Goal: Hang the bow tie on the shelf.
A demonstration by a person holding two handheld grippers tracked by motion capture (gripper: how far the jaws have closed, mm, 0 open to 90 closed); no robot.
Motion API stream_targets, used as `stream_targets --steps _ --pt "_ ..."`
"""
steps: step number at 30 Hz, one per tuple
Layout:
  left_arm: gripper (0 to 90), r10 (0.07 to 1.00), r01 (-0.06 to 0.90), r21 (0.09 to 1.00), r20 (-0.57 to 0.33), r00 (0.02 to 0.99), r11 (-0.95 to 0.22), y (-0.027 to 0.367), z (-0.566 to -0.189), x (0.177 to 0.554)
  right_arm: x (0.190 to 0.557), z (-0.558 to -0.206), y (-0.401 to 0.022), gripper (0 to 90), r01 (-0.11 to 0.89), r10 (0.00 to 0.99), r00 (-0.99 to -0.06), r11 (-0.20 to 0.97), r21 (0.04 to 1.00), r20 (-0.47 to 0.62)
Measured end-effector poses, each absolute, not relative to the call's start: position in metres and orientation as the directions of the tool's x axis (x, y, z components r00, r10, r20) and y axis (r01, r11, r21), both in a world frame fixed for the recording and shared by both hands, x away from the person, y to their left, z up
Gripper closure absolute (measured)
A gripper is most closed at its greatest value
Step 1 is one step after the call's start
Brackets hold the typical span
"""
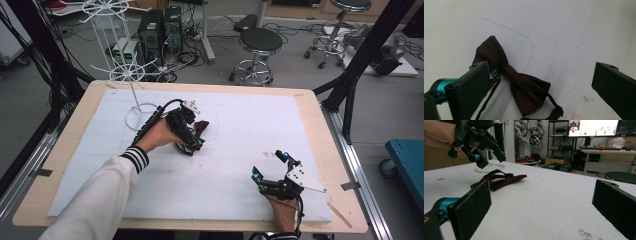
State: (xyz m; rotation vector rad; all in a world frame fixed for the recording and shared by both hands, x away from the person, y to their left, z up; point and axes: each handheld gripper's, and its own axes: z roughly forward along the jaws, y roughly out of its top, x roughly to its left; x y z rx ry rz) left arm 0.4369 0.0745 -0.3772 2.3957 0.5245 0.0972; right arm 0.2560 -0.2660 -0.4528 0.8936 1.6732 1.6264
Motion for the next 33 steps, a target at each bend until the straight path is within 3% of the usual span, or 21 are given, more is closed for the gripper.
stream_targets --steps 18,21,28,33 --pt "2.6 0.457 0.422 0.556 -0.084 0.886 -0.716 0.067 -0.404 0.449 0.256 -0.453 -0.266 1.6 0.043 0.822 -0.569 0.004 0.999 0.021" --pt "10.5 0.460 0.420 0.565 -0.079 0.884 -0.710 0.067 -0.404 0.450 0.256 -0.453 -0.266 1.6 0.043 0.822 -0.569 0.004 0.999 0.021" --pt "12.1 0.526 0.472 0.550 -0.069 0.848 -0.689 0.070 -0.409 0.458 0.256 -0.453 -0.266 1.6 0.042 0.822 -0.569 0.000 0.999 0.024" --pt "22.5 0.541 0.486 0.539 -0.066 0.838 -0.688 0.070 -0.413 0.461 0.256 -0.453 -0.266 1.6 0.045 0.822 -0.568 -0.002 0.999 0.027"
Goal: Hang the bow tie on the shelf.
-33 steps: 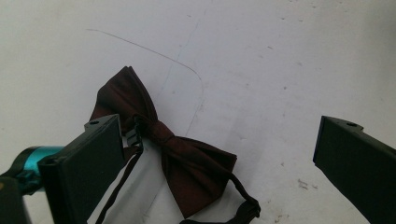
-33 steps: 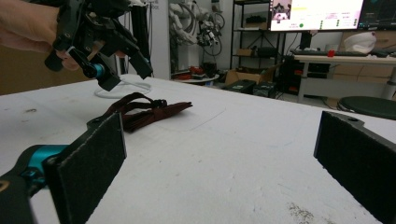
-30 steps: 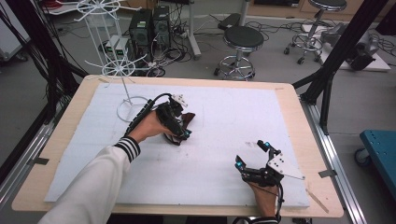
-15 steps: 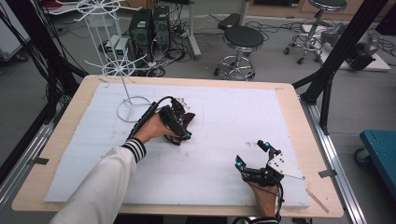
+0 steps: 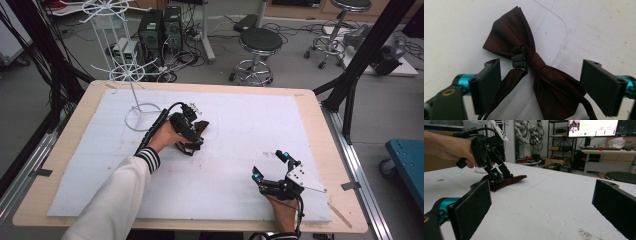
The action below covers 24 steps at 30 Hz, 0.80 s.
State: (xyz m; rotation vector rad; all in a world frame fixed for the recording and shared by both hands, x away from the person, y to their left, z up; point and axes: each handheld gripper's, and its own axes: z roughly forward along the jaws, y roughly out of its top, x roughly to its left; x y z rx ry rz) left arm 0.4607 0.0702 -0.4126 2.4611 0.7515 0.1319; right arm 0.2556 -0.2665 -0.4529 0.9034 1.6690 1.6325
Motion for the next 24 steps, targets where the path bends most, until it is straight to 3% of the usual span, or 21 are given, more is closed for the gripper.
stream_targets --steps 9,24 --pt "34.3 0.571 0.528 0.526 -0.094 0.816 -0.667 0.0661 -0.4164 0.4663 0.2557 -0.4529 -0.2664 1.6 0.044 0.821 -0.570 -0.002 0.999 0.026" --pt "68.1 0.590 0.535 0.524 -0.074 0.804 -0.663 0.0631 -0.4166 0.4649 0.2560 -0.4530 -0.2665 1.6 0.036 0.823 -0.568 0.006 0.999 0.015"
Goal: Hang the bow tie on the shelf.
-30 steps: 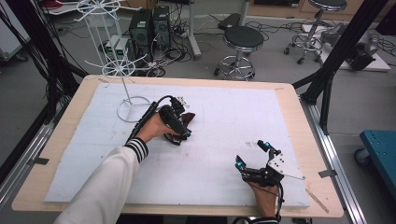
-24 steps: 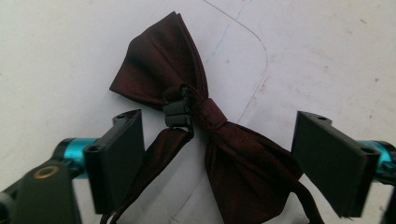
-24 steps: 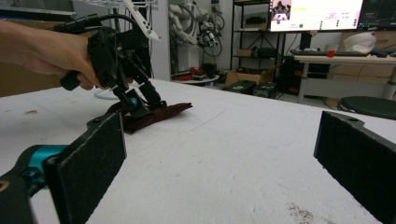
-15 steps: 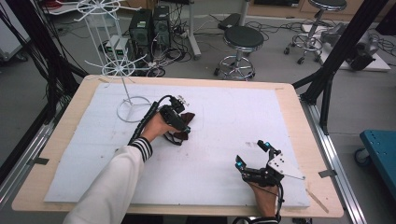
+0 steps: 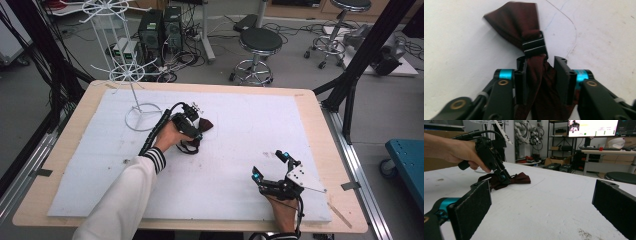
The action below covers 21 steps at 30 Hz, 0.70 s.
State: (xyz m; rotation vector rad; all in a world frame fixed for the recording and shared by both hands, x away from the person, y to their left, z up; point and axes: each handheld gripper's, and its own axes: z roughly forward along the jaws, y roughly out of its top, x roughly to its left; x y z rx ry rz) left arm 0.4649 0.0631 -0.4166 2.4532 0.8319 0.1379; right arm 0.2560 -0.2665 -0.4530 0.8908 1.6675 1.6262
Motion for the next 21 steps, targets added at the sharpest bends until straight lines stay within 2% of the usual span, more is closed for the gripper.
stream_targets --steps 2,8,14,21 --pt "74.0 0.586 0.526 0.530 -0.066 0.808 -0.665 0.062 -0.416 0.464 0.256 -0.453 -0.266 1.6 0.040 0.822 -0.569 0.005 0.999 0.019" --pt "76.7 0.578 0.511 0.529 -0.048 0.815 -0.677 0.063 -0.415 0.463 0.256 -0.453 -0.266 1.6 0.040 0.822 -0.570 0.005 0.999 0.018" --pt "77.2 0.574 0.495 0.557 -0.042 0.818 -0.666 0.065 -0.409 0.461 0.256 -0.453 -0.266 1.6 0.040 0.822 -0.570 0.005 0.999 0.019" --pt "77.2 0.568 0.464 0.636 -0.049 0.822 -0.617 0.072 -0.388 0.453 0.256 -0.453 -0.266 1.6 0.037 0.822 -0.569 0.006 0.999 0.016"
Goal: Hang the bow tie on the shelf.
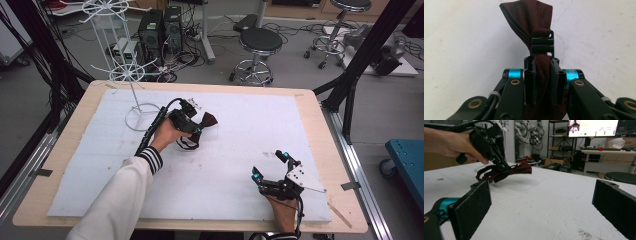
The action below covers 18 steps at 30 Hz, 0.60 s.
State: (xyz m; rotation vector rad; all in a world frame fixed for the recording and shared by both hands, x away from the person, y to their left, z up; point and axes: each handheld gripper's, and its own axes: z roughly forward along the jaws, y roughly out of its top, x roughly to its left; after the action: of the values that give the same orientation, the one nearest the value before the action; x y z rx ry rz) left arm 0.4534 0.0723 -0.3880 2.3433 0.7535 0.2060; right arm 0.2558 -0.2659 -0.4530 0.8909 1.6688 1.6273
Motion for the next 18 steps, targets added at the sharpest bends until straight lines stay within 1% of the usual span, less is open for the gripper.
stream_targets --steps 11,14,18 --pt "77.2 0.541 0.391 0.710 -0.016 0.841 -0.586 0.086 -0.351 0.433 0.255 -0.453 -0.265 1.6 0.038 0.824 -0.567 0.005 0.999 0.017" --pt "77.2 0.536 0.373 0.714 0.003 0.844 -0.592 0.089 -0.345 0.427 0.255 -0.453 -0.265 1.6 0.039 0.823 -0.568 0.006 0.999 0.018" --pt "77.2 0.538 0.367 0.733 -0.001 0.843 -0.573 0.100 -0.339 0.421 0.255 -0.453 -0.265 1.6 0.038 0.823 -0.568 0.008 0.999 0.015"
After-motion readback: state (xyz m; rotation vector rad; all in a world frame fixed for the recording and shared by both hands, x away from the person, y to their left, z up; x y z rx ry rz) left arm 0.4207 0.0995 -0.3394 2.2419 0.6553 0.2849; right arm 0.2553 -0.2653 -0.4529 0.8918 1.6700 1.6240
